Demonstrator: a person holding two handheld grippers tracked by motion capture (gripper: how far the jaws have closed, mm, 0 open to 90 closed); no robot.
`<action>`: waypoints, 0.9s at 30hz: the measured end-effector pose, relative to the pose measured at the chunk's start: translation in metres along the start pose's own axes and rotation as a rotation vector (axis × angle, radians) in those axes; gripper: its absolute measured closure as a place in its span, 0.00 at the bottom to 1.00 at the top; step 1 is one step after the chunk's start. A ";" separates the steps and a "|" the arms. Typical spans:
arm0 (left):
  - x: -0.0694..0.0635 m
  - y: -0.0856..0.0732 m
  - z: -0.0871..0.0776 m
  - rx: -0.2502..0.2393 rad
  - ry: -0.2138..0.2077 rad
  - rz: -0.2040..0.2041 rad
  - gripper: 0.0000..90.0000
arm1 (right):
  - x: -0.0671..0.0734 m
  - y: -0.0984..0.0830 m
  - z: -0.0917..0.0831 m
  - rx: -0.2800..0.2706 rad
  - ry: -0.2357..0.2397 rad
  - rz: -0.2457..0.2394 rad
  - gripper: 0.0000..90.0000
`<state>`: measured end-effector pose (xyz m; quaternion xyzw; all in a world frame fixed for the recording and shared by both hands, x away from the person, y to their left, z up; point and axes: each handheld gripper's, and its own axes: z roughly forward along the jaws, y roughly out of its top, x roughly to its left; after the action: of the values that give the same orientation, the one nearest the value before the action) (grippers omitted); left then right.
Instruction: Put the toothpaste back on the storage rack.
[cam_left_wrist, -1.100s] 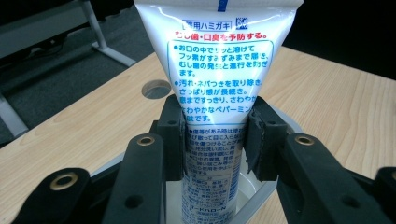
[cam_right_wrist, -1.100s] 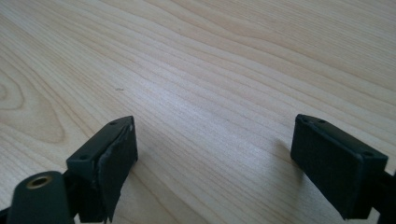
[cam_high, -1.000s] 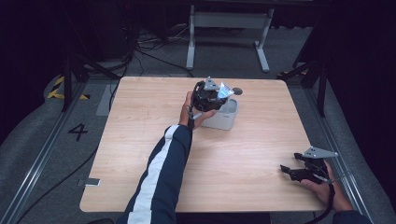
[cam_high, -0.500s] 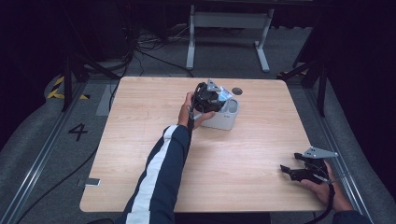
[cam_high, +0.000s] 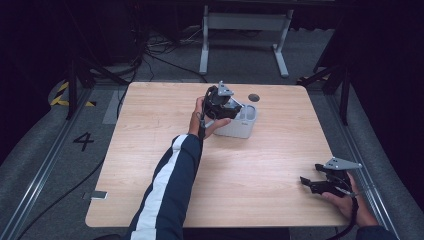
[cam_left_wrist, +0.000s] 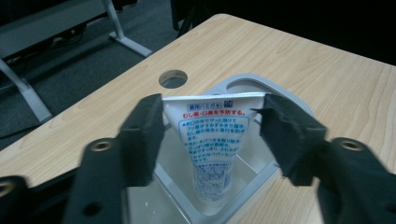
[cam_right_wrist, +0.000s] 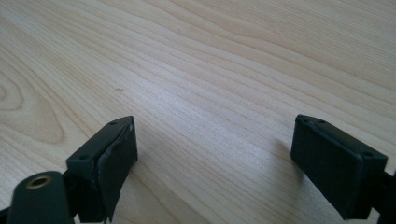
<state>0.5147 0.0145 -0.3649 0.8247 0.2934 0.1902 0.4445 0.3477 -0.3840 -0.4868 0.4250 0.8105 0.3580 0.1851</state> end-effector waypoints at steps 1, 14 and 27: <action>-0.001 0.001 -0.002 0.013 0.002 0.005 0.41 | 0.000 0.000 0.000 0.000 0.000 0.000 0.16; 0.002 -0.003 -0.028 0.055 0.007 0.015 0.22 | 0.000 0.000 0.000 0.001 0.002 0.001 0.16; -0.002 -0.018 -0.052 0.142 0.032 0.109 0.20 | 0.000 0.000 0.000 0.001 0.002 0.001 0.16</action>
<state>0.4782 0.0533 -0.3526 0.8658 0.2679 0.2060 0.3690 0.3480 -0.3842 -0.4869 0.4253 0.8105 0.3582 0.1839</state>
